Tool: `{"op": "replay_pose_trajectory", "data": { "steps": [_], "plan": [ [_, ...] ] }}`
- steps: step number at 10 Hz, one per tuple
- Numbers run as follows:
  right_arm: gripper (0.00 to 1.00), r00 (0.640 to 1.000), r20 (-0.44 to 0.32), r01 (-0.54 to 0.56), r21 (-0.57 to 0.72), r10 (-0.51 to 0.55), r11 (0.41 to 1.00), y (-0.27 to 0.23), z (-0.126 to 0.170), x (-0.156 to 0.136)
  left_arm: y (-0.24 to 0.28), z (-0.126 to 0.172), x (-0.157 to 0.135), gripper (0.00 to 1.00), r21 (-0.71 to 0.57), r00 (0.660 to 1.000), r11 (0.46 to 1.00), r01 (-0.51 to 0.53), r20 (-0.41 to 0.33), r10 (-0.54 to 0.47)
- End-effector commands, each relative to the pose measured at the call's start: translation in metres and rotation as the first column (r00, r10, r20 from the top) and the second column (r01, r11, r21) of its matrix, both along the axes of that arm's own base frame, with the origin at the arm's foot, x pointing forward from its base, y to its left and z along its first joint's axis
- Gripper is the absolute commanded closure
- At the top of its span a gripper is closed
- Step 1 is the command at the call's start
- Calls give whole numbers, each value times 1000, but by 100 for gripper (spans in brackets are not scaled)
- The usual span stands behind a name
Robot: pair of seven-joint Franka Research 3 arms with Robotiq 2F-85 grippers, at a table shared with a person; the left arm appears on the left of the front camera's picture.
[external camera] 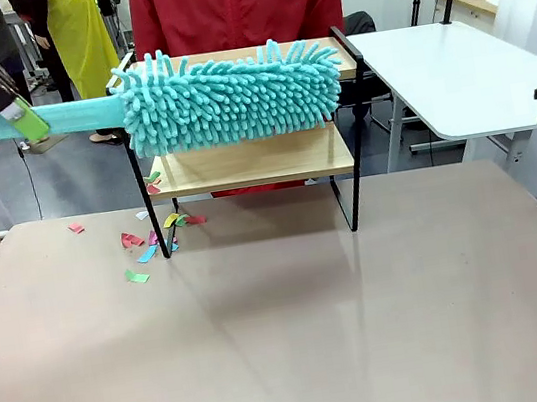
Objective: Clean the shelf.
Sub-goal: Clean the specific section of the Shelf indicated by the human with the Duster.
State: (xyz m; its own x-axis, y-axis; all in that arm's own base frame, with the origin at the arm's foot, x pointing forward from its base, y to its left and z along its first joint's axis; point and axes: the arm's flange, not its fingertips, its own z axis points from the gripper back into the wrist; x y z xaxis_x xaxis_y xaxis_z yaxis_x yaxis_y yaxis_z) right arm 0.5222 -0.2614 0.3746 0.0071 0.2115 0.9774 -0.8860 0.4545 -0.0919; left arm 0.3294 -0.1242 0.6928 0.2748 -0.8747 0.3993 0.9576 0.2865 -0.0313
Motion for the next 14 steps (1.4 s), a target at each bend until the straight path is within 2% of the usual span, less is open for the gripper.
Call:
{"op": "replay_pose_trajectory", "data": {
  "steps": [1,2,3,4,5,6,8,10,12,13,14],
  "plan": [
    [0,1000,3,-3,-4,3,1000,3,3,0,7,0,7,87,41,996,997,62,68,-65],
    [0,1000,3,-3,-4,3,1000,3,3,0,3,-7,5,87,130,992,987,90,73,-100],
    [0,1000,3,-3,-4,3,1000,3,3,0,-1,-16,7,87,264,991,959,107,47,-123],
    [0,1000,3,-3,-4,3,1000,3,3,0,-9,-31,8,87,402,978,895,193,-11,-206],
    [0,1000,3,-3,-4,3,1000,3,3,0,-11,-43,3,87,480,967,842,245,-57,-249],
    [0,1000,3,-3,-4,3,1000,3,3,0,-9,-57,-1,87,519,964,814,262,-92,-251],
    [0,1000,3,-3,-4,3,1000,3,3,0,-7,-83,-21,87,504,969,828,248,-112,-221],
    [0,1000,3,-3,-4,3,1000,3,3,0,11,-99,-46,87,518,966,815,260,-140,-219],
    [0,1000,3,-3,-4,3,1000,3,3,0,18,-95,-60,87,539,968,804,250,-130,-213],
    [0,1000,3,-3,-4,3,1000,3,3,0,24,-90,-58,87,522,976,825,217,-106,-190],
    [0,1000,3,-3,-4,3,1000,3,3,0,10,-98,-54,87,520,968,817,250,-144,-204]
  ]
}}
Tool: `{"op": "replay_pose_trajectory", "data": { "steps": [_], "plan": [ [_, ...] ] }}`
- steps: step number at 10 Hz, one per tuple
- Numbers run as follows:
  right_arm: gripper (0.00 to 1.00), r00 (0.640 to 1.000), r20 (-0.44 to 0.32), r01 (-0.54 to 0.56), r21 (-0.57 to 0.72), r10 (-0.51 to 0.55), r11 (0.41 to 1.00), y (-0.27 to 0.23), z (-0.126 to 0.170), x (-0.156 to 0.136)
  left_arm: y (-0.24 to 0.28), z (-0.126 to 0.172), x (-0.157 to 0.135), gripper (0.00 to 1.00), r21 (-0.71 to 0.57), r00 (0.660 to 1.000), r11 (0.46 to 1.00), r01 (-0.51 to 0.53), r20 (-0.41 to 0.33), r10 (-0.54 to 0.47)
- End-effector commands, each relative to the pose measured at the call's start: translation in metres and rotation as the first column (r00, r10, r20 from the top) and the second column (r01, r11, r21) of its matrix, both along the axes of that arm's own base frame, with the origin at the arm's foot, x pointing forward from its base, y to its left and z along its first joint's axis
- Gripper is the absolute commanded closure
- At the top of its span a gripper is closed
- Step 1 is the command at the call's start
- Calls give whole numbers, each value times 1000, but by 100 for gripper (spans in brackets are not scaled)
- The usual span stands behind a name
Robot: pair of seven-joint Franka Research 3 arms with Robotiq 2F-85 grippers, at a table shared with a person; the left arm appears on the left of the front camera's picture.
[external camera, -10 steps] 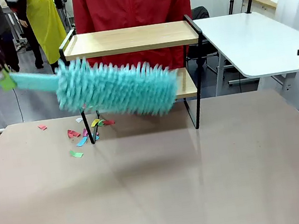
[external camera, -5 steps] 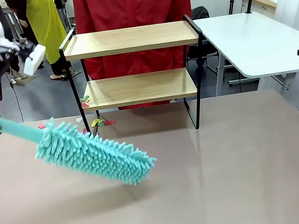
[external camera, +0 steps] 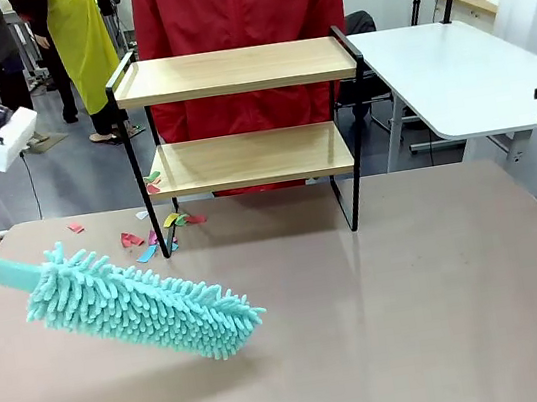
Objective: Clean the shelf.
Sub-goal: Clean the specific section of the Shelf indicated by the human with the Duster, then hand the Duster back to the human.
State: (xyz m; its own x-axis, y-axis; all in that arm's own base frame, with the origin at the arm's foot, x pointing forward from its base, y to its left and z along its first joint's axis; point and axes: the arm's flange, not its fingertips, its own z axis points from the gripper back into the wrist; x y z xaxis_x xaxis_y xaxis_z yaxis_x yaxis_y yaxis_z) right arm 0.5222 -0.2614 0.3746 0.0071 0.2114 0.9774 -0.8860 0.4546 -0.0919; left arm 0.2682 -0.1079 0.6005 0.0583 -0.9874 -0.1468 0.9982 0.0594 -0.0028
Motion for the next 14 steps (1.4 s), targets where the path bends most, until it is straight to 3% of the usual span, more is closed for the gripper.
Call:
{"op": "replay_pose_trajectory", "data": {
  "steps": [1,11,12,14],
  "plan": [
    [0,1000,3,-3,-4,3,1000,3,3,0,-7,-6,7,87,10,1000,1000,4,-13,-4],
    [0,1000,0,0,0,0,1000,0,0,0,-9,-9,7,87,10,1000,1000,16,-27,-16],
    [0,999,15,-29,29,28,999,16,28,-5,9,-3,11,87,-100,997,993,-56,-67,49],
    [0,989,36,-144,110,141,983,51,74,-9,10,-16,18,87,-232,995,972,-29,-104,5]
  ]
}}
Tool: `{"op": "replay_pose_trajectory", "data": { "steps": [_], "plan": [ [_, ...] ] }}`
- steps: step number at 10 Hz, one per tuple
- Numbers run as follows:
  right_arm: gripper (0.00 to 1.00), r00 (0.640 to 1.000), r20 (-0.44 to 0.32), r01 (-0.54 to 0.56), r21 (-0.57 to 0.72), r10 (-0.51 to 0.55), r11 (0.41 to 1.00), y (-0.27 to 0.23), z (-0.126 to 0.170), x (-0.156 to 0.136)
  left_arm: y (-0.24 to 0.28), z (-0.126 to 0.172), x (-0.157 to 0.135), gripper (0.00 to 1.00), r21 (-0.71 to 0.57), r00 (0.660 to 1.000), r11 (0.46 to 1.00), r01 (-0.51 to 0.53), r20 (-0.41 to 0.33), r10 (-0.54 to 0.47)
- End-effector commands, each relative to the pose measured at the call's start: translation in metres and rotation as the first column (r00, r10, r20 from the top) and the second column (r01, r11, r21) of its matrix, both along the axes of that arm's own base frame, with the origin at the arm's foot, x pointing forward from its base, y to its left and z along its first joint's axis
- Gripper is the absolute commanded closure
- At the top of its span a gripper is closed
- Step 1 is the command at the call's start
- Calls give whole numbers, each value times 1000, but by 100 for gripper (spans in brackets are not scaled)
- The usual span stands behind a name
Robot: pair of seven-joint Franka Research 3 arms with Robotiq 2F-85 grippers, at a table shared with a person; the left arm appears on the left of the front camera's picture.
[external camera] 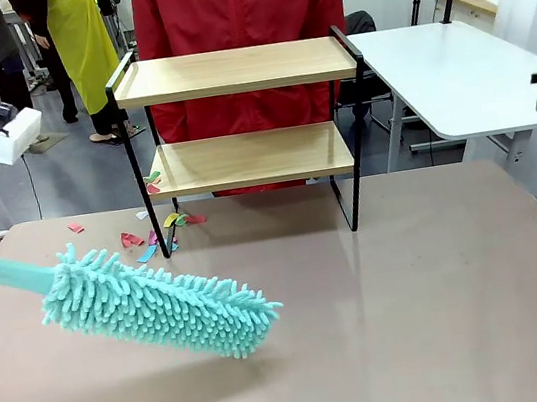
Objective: Clean the shelf.
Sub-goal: Hand the Duster back to the human.
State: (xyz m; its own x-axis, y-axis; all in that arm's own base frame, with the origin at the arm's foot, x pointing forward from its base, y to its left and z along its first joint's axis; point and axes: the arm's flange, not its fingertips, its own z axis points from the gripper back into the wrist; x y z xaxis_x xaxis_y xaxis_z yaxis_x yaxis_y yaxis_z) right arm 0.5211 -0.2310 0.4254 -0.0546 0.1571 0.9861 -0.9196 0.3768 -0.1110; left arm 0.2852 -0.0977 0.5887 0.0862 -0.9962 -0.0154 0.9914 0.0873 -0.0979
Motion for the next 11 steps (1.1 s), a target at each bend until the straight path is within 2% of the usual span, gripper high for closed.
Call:
{"op": "replay_pose_trajectory", "data": {
  "steps": [1,2,3,5,8,9,11],
  "plan": [
    [0,995,-9,-97,93,98,991,41,43,-15,2,-10,3,87,-147,1000,989,-5,-16,3],
    [0,991,-6,-130,122,131,984,65,62,-27,4,-15,3,87,-196,1000,980,-17,-12,15],
    [0,983,-58,-164,154,174,974,92,79,-42,4,-22,4,87,-264,999,964,-36,-6,35],
    [0,954,-139,-238,183,265,954,140,93,-66,6,-34,4,87,-365,999,930,-38,14,47],
    [0,890,-219,-332,292,401,897,202,85,-91,14,-63,7,87,-507,995,862,-11,80,60],
    [0,873,-239,-339,328,424,882,216,80,-94,18,-74,9,87,-544,995,839,-6,82,60],
    [0,806,-322,-367,386,497,846,247,64,-104,20,-98,13,87,-616,994,788,-25,70,86]
  ]
}}
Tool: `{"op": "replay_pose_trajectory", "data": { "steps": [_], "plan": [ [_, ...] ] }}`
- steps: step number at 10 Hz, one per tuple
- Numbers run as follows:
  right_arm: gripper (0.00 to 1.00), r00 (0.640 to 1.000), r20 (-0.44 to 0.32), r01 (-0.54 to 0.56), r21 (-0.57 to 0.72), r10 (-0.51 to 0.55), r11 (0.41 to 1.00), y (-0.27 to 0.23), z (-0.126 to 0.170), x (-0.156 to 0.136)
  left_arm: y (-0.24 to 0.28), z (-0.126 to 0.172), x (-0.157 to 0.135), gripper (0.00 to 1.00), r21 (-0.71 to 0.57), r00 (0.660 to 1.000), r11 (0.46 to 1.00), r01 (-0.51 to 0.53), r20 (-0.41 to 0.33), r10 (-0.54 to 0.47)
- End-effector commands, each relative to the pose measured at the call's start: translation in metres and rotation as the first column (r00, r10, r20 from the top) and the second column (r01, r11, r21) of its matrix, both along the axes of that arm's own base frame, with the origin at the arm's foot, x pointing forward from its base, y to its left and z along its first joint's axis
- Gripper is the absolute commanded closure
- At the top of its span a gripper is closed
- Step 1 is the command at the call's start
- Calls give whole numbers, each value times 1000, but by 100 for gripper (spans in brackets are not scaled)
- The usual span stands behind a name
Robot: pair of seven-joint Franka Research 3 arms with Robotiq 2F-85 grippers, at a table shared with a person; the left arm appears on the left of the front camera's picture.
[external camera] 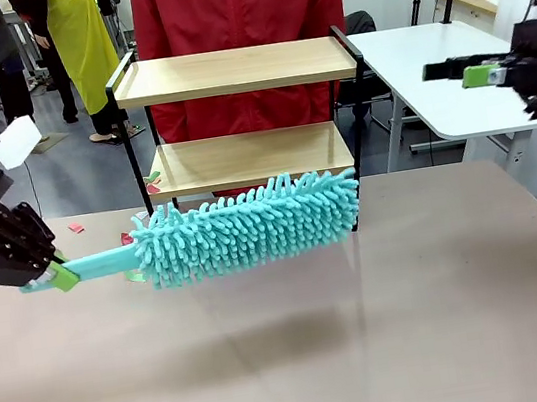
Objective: Clean the shelf.
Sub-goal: Hand the Duster back to the human.
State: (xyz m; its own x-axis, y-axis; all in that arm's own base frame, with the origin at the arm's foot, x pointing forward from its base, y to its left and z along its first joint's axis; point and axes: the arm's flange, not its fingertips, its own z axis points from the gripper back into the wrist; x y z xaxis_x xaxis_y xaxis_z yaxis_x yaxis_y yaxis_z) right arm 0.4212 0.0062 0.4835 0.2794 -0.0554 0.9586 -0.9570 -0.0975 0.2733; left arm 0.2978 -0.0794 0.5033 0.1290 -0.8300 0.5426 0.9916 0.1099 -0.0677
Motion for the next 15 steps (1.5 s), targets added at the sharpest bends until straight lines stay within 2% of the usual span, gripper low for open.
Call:
{"op": "replay_pose_trajectory", "data": {
  "steps": [1,3,4,5,6,8,9,11,12,15],
  "plan": [
    [0,995,-99,-7,42,11,999,22,0,-8,3,-19,2,87,-98,999,995,-3,37,7],
    [0,995,-98,29,60,-23,998,35,-7,-12,4,-22,3,87,-111,998,994,-17,65,24],
    [0,997,-69,-33,24,35,999,22,-13,-7,4,-19,2,87,-100,997,995,-6,81,14],
    [0,997,-69,-33,24,35,999,22,-13,-7,3,-15,2,87,-38,994,997,71,86,-68],
    [0,997,-69,-33,24,35,999,22,-13,-7,5,-5,16,87,-78,999,997,-27,44,30],
    [0,997,-78,-24,34,26,999,26,-17,-9,5,-5,16,87,-78,999,997,-27,44,30],
    [0,999,-26,19,-16,-19,1000,40,-20,-13,5,-5,16,87,-78,999,997,-27,44,30],
    [0,999,31,39,10,-39,999,84,-10,-15,5,-5,16,87,-78,999,997,-27,44,30],
    [0,998,44,46,5,-47,999,106,-6,-13,5,-5,16,87,-78,999,997,-27,44,30],
    [0,999,14,-53,-16,53,998,163,-16,0,5,-5,16,87,-78,999,997,-27,44,30]
  ]
}}
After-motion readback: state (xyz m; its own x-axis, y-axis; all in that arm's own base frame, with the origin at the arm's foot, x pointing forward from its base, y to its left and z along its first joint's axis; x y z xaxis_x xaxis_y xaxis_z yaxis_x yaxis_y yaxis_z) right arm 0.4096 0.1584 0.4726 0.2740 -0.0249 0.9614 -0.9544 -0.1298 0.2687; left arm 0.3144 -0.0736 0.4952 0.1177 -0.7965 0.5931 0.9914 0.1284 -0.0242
